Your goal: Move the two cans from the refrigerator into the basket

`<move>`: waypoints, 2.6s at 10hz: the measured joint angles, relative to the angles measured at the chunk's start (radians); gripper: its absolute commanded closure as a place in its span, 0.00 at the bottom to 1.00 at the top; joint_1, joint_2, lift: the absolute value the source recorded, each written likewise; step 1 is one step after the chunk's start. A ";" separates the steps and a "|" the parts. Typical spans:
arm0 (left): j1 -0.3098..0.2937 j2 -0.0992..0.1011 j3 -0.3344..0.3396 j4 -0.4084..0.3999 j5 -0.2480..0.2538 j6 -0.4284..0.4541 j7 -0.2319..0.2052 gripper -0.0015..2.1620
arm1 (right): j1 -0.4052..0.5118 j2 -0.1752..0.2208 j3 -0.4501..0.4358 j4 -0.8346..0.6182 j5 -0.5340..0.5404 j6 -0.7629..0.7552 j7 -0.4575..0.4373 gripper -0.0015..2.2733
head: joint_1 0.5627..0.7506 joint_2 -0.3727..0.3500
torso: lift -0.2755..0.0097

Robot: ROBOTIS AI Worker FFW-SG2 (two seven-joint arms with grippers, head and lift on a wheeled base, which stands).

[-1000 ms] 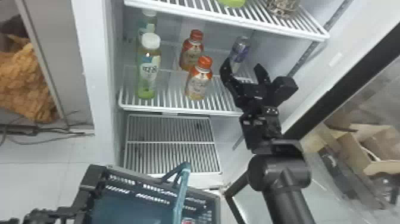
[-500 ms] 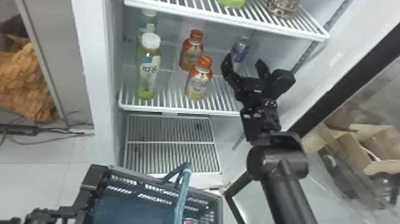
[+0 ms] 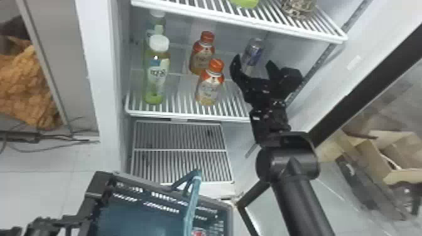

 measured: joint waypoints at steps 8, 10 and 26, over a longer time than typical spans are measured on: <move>-0.009 -0.001 -0.008 0.007 -0.002 0.000 0.000 0.56 | -0.106 -0.008 0.065 0.132 0.005 0.033 -0.075 0.04 | 0.70 0.03 | 0.03; -0.011 -0.001 -0.009 0.011 -0.003 0.000 0.000 0.56 | -0.118 -0.009 0.069 0.153 0.005 0.041 -0.085 0.04 | 0.70 0.03 | 0.03; -0.017 0.002 -0.022 0.017 0.005 0.000 0.000 0.56 | -0.157 -0.025 0.069 0.195 0.015 0.032 -0.112 0.39 | 0.70 0.03 | 0.03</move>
